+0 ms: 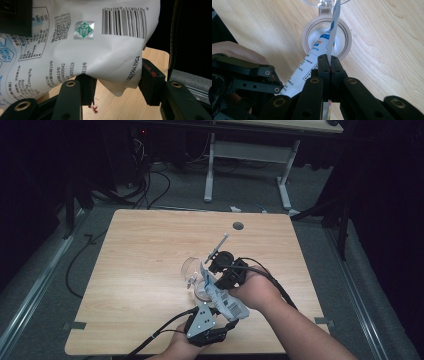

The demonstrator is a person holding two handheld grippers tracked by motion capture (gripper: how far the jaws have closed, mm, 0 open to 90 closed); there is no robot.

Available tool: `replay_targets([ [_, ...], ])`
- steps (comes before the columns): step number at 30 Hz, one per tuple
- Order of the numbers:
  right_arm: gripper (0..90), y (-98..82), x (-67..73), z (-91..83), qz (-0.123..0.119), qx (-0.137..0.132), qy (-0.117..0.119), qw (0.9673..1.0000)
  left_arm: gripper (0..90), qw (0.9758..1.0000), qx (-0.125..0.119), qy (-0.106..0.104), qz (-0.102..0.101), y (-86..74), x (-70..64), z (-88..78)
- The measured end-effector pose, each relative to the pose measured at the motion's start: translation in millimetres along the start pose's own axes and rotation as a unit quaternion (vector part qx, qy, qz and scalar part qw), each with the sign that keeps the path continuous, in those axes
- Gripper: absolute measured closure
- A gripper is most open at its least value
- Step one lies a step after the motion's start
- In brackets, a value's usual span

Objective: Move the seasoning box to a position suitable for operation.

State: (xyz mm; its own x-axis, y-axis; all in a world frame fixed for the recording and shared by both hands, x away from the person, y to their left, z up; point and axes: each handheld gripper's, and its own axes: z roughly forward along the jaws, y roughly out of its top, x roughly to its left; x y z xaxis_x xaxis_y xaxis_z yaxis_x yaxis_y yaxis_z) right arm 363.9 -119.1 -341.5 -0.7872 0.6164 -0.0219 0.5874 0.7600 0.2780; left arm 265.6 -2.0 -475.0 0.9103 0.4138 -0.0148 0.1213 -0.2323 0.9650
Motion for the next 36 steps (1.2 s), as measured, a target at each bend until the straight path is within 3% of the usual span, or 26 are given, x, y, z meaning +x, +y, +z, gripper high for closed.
replay_targets([
  [36, 89.8, 4.1, 0.9, 0.1, -0.007, 0.0, -0.003, 1.0, 53.2, 1.0, -0.004, 0.003, 0.001, 2.0, 2.2, -2.1],
])
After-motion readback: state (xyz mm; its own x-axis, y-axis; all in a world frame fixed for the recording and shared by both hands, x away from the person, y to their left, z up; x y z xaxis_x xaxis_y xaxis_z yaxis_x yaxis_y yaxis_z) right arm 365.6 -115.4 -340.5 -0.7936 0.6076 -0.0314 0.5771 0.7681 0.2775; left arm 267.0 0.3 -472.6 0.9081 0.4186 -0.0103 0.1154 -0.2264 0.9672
